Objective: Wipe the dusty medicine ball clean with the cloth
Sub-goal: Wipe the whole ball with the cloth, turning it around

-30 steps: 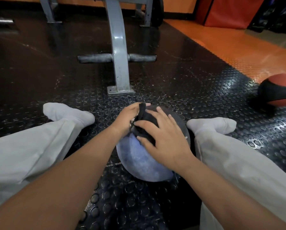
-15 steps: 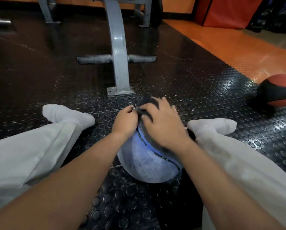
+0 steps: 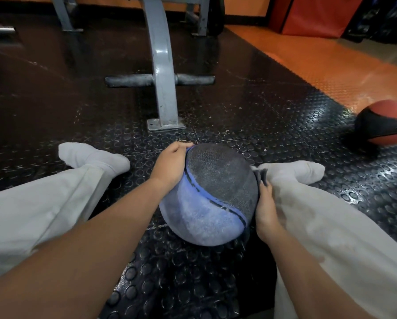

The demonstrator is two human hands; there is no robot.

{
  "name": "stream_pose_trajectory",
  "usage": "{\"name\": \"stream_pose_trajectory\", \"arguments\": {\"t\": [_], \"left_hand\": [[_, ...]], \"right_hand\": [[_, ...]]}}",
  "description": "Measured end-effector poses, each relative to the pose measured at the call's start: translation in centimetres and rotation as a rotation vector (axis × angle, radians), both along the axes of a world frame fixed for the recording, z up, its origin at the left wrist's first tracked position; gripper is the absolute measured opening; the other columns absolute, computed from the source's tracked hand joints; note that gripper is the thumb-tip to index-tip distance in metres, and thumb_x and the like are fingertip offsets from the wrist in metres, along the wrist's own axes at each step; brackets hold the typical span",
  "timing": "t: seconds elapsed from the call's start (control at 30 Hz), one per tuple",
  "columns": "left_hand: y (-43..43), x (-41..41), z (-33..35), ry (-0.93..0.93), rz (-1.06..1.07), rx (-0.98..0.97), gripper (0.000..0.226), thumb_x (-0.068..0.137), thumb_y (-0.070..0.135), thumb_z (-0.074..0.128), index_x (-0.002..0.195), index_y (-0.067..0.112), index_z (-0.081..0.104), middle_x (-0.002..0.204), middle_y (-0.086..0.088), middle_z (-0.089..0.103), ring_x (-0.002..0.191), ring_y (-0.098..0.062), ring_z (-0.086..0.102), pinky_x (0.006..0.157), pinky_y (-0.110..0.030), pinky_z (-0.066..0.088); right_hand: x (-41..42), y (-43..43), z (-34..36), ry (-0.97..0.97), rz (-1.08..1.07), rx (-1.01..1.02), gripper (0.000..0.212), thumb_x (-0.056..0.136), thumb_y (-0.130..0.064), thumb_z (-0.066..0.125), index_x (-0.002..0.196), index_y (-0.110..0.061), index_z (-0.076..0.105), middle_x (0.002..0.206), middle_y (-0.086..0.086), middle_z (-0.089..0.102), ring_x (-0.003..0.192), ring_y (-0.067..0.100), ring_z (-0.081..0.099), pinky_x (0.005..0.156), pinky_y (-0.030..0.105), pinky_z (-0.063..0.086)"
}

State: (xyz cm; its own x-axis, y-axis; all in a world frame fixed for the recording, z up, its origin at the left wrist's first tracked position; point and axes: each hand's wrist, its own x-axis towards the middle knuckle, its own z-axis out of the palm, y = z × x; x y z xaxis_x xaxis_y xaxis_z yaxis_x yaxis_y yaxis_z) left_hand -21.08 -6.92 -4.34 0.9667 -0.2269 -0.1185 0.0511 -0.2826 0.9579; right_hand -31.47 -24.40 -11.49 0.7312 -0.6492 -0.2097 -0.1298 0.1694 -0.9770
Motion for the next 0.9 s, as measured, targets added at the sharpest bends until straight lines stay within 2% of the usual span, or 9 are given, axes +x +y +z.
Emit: {"name": "stream_pose_trajectory", "arguments": {"t": [0.1, 0.2, 0.3, 0.43, 0.5, 0.57, 0.7, 0.8, 0.9], "left_hand": [[0.4, -0.6, -0.7, 0.020, 0.106, -0.052, 0.024, 0.103, 0.031, 0.043, 0.096, 0.035, 0.065, 0.109, 0.015, 0.063, 0.096, -0.005, 0.058, 0.087, -0.029, 0.045], [0.0, -1.2, -1.1, 0.038, 0.253, -0.124, 0.025, 0.100, 0.030, 0.049, 0.085, 0.020, 0.066, 0.091, 0.017, 0.062, 0.084, -0.007, 0.058, 0.080, -0.031, 0.045], [-1.0, -1.5, -0.9, 0.018, 0.322, -0.040, 0.028, 0.098, 0.033, 0.047, 0.079, 0.016, 0.059, 0.079, 0.005, 0.059, 0.075, -0.017, 0.053, 0.076, -0.037, 0.044], [-0.4, -1.3, -1.1, 0.035, 0.313, -0.113, 0.018, 0.085, 0.027, 0.049, 0.070, 0.023, 0.058, 0.077, -0.002, 0.064, 0.078, -0.024, 0.060, 0.081, -0.043, 0.049], [0.6, -1.2, -1.4, -0.004, 0.299, -0.101, 0.023, 0.091, 0.018, 0.052, 0.070, 0.023, 0.060, 0.075, 0.001, 0.064, 0.074, -0.016, 0.060, 0.075, -0.031, 0.050], [1.1, -0.9, -1.4, -0.049, 0.274, -0.039, 0.031, 0.096, 0.008, 0.050, 0.070, 0.023, 0.056, 0.072, 0.005, 0.059, 0.068, -0.006, 0.053, 0.066, -0.018, 0.043], [-0.2, 0.5, -0.6, 0.031, 0.282, 0.011, 0.023, 0.098, 0.024, 0.048, 0.081, 0.010, 0.055, 0.079, -0.004, 0.056, 0.074, -0.018, 0.048, 0.069, -0.033, 0.037], [-1.7, 0.8, 0.0, 0.064, 0.248, 0.081, 0.021, 0.100, 0.027, 0.042, 0.085, 0.013, 0.048, 0.078, -0.004, 0.047, 0.076, -0.021, 0.041, 0.060, -0.034, 0.030], [-2.6, 1.3, 0.3, 0.080, 0.138, 0.082, 0.027, 0.103, 0.029, 0.034, 0.110, 0.025, 0.060, 0.093, 0.007, 0.053, 0.082, -0.016, 0.049, 0.071, -0.033, 0.038]], "right_hand": [[0.6, 0.6, 2.0, -0.005, 0.043, 0.042, 0.029, 0.099, -0.027, 0.042, 0.126, -0.022, 0.051, 0.129, 0.008, 0.055, 0.123, 0.026, 0.051, 0.108, 0.046, 0.039], [1.0, 2.4, 5.3, 0.029, 0.100, -0.483, 0.035, 0.097, -0.033, 0.039, 0.129, -0.025, 0.051, 0.137, 0.003, 0.041, 0.131, 0.020, 0.038, 0.114, 0.039, 0.026], [1.3, 6.5, 8.2, 0.052, 0.271, -1.024, 0.046, 0.090, -0.040, 0.034, 0.130, -0.029, 0.052, 0.153, 0.003, 0.026, 0.143, 0.024, 0.016, 0.116, 0.044, 0.013], [1.8, 7.9, 8.6, 0.024, 0.455, -1.240, 0.038, 0.099, -0.034, 0.040, 0.136, -0.036, 0.046, 0.159, -0.002, 0.017, 0.147, 0.025, -0.001, 0.116, 0.048, -0.001], [1.7, 8.0, 8.2, -0.072, 0.535, -1.303, 0.038, 0.099, -0.034, 0.041, 0.137, -0.039, 0.046, 0.159, -0.005, 0.017, 0.147, 0.021, -0.003, 0.115, 0.042, -0.008], [1.6, 7.5, 7.8, -0.117, 0.542, -1.302, 0.039, 0.097, -0.038, 0.041, 0.135, -0.041, 0.047, 0.158, -0.007, 0.021, 0.147, 0.019, 0.000, 0.114, 0.037, -0.009], [1.5, 3.9, 7.1, -0.142, 0.354, -0.901, 0.041, 0.091, -0.044, 0.040, 0.131, -0.045, 0.047, 0.145, -0.004, 0.035, 0.139, 0.016, 0.023, 0.118, 0.042, 0.012], [1.0, 1.1, 5.5, -0.142, 0.246, -0.491, 0.033, 0.099, -0.032, 0.043, 0.120, -0.056, 0.035, 0.140, -0.005, 0.034, 0.133, 0.010, 0.030, 0.117, 0.042, 0.021], [0.6, 0.3, 4.9, -0.069, 0.235, -0.422, 0.033, 0.103, -0.025, 0.039, 0.123, -0.051, 0.033, 0.146, -0.003, 0.030, 0.134, 0.008, 0.028, 0.118, 0.042, 0.019]]}}
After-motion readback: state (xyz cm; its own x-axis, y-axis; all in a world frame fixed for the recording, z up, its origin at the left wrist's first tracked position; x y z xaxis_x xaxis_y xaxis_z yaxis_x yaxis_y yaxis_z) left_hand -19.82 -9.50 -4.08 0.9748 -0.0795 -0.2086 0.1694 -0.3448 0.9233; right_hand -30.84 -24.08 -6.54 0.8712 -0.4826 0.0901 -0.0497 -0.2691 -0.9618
